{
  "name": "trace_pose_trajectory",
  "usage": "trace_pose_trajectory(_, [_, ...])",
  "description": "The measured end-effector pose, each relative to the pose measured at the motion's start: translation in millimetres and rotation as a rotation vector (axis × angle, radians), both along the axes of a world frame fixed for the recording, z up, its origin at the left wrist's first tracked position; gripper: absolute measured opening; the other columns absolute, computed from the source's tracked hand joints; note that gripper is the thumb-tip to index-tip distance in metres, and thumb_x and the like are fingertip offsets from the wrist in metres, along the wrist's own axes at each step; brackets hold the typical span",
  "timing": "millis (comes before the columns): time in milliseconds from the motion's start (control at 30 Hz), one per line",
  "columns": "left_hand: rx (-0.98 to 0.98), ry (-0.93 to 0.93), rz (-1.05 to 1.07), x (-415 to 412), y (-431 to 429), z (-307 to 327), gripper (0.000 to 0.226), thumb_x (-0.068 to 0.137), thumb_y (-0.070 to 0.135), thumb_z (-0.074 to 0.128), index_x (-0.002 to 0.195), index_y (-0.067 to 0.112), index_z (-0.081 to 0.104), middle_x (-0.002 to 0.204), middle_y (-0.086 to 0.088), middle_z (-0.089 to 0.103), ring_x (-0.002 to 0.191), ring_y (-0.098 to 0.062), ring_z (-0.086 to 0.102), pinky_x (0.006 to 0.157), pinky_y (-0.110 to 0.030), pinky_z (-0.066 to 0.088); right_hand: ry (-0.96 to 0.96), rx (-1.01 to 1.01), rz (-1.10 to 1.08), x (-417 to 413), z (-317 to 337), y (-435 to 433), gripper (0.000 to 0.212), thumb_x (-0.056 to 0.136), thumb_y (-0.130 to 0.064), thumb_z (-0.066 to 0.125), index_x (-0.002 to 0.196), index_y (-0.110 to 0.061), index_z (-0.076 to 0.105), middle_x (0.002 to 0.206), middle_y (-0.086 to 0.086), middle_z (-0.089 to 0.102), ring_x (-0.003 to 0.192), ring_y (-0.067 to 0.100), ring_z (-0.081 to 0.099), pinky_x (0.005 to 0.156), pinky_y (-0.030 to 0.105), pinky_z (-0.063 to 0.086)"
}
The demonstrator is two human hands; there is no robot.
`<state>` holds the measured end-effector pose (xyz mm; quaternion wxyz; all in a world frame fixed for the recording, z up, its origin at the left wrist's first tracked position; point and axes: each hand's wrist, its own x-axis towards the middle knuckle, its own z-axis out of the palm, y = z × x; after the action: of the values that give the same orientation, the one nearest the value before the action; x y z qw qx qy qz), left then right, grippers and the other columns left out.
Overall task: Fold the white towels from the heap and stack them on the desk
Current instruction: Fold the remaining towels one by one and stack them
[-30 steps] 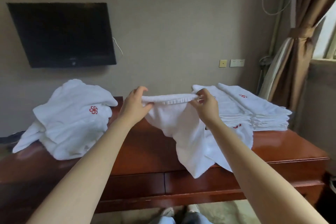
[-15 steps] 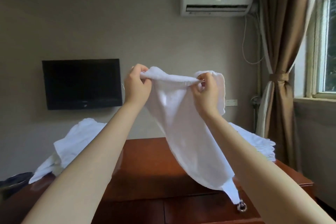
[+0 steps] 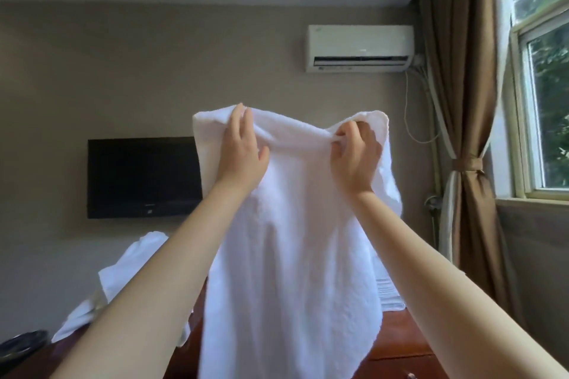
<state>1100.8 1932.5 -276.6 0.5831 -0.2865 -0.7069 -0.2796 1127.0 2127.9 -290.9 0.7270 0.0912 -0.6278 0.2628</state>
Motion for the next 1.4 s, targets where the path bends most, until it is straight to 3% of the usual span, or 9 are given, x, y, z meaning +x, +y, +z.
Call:
trace_pose_trajectory(167, [-0.214,-0.022,0.208,-28,-6,-21,0.073,0.083,0.009,0.064,0.142,-0.014,0.027,0.153,-0.028,0.017,0.134,-0.041,0.035,0.108,-0.040,0.028,-0.095,0.000,-0.023,-26,-9,10,0.011,0.083,0.001,0.047,0.087,-0.007,0.052,0.103,-0.002,0.040,0.094,0.019,0.042,0.075,0.028,0.036])
trace_pose_trajectory(433, [-0.253,-0.215,0.164,-98,-12,-77,0.067,0.085,0.005,0.059,0.143,-0.010,0.029,0.155,-0.022,0.016,0.137,-0.037,0.032,0.111,-0.034,0.023,-0.201,0.028,-0.159,-98,-77,9,0.010,0.081,0.003,0.054,0.088,-0.004,0.058,0.107,0.011,0.057,0.103,0.029,0.052,0.114,0.044,0.020])
trace_pose_trajectory(567, [-0.301,-0.340,0.266,-138,-15,-108,0.068,0.088,0.016,0.058,0.146,-0.001,0.026,0.159,-0.012,0.009,0.125,-0.036,0.039,0.101,-0.036,0.031,-0.255,0.065,-0.071,-138,-98,7,0.008,0.086,0.002,0.050,0.089,-0.004,0.055,0.116,0.010,0.055,0.104,0.026,0.049,0.083,0.031,0.038])
trace_pose_trajectory(700, [-0.367,-0.452,0.390,-179,-14,-127,0.074,0.089,0.029,0.059,0.147,0.004,0.020,0.159,-0.010,0.002,0.126,-0.040,0.036,0.104,-0.041,0.033,-0.289,0.113,-0.108,-179,-109,6,0.010,0.085,0.005,0.052,0.089,-0.005,0.053,0.121,0.014,0.053,0.108,0.020,0.040,0.068,0.023,0.022])
trace_pose_trajectory(833, [-0.398,-0.584,0.479,-224,-7,-140,0.086,0.089,0.033,0.060,0.149,0.003,0.008,0.159,-0.012,-0.008,0.136,-0.044,0.025,0.114,-0.040,0.021,-0.370,0.178,-0.201,-228,-123,7,0.012,0.084,0.003,0.051,0.091,-0.006,0.055,0.116,0.009,0.055,0.120,0.027,0.049,0.109,0.020,0.002])
trace_pose_trajectory(900, [-0.398,-0.638,0.485,-247,-2,-149,0.089,0.089,0.036,0.061,0.149,0.001,0.006,0.158,-0.014,-0.011,0.138,-0.042,0.024,0.116,-0.040,0.018,-0.401,0.163,-0.178,-253,-134,7,0.012,0.086,0.003,0.049,0.091,-0.007,0.054,0.117,0.008,0.053,0.122,0.025,0.046,0.106,0.015,-0.007])
trace_pose_trajectory(1067, [-0.397,-0.803,0.454,-307,11,-193,0.092,0.089,0.045,0.058,0.149,0.002,0.003,0.157,-0.014,-0.014,0.140,-0.038,0.022,0.118,-0.041,0.011,-0.539,0.156,-0.108,-314,-181,10,0.009,0.089,0.001,0.047,0.091,-0.007,0.050,0.122,0.008,0.050,0.126,0.022,0.039,0.088,0.033,0.017])
trace_pose_trajectory(1267, [-0.419,-1.011,0.411,-372,23,-283,0.087,0.090,0.049,0.053,0.148,0.003,0.007,0.158,-0.014,-0.012,0.143,-0.041,0.013,0.118,-0.041,0.004,-0.805,0.148,-0.125,-376,-267,17,0.016,0.087,0.001,0.041,0.092,-0.014,0.043,0.118,0.001,0.045,0.134,0.015,0.031,0.110,0.037,-0.002])
trace_pose_trajectory(1400, [-0.444,-1.187,0.360,-402,25,-333,0.088,0.091,0.052,0.051,0.151,0.007,0.005,0.160,-0.008,-0.012,0.144,-0.045,-0.001,0.117,-0.044,0.009,-1.159,0.158,-0.176,-409,-316,27,0.027,0.091,-0.003,0.037,0.115,-0.011,0.047,0.131,0.002,0.043,0.138,0.014,0.026,0.113,0.051,0.004])
